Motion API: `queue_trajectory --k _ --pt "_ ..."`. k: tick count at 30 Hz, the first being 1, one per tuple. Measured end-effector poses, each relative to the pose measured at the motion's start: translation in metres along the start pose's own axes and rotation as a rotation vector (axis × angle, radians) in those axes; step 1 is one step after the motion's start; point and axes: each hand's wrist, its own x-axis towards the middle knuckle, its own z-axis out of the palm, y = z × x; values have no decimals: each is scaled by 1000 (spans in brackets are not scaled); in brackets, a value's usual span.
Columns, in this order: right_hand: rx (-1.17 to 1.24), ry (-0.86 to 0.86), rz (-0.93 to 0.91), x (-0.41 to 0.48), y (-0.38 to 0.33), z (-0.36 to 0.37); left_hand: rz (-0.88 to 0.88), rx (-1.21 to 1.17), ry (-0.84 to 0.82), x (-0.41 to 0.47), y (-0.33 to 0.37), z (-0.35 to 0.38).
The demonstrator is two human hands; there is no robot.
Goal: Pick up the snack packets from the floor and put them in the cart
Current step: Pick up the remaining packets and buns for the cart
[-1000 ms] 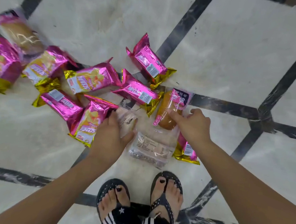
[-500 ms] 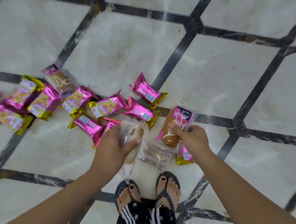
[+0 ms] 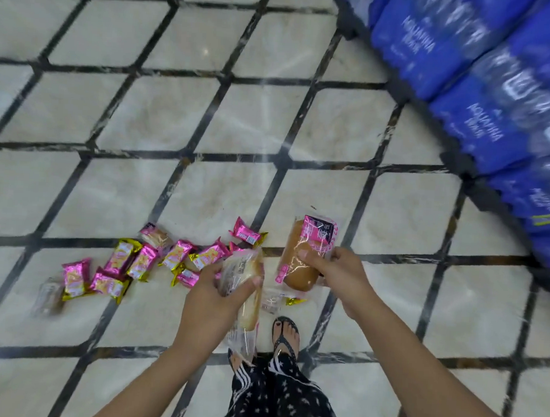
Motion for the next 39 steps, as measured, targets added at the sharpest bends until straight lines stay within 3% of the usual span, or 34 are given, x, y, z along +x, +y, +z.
queue_trajectory --k 8,13,20,29,39 --pt "217 28 -100 -169 -40 -98 16 -136 51 -137 113 -23" --pt "295 105 -137 -236 -21 -158 55 -162 -37 -202 151 -10" --pt "477 294 -162 -291 10 -195 167 -20 -235 -246 174 12" --pt "822 464 -166 -345 46 -181 181 -70 -476 -244 185 2" --pt "1075 670 -130 -409 70 -61 223 73 -744 -229 168 -56"
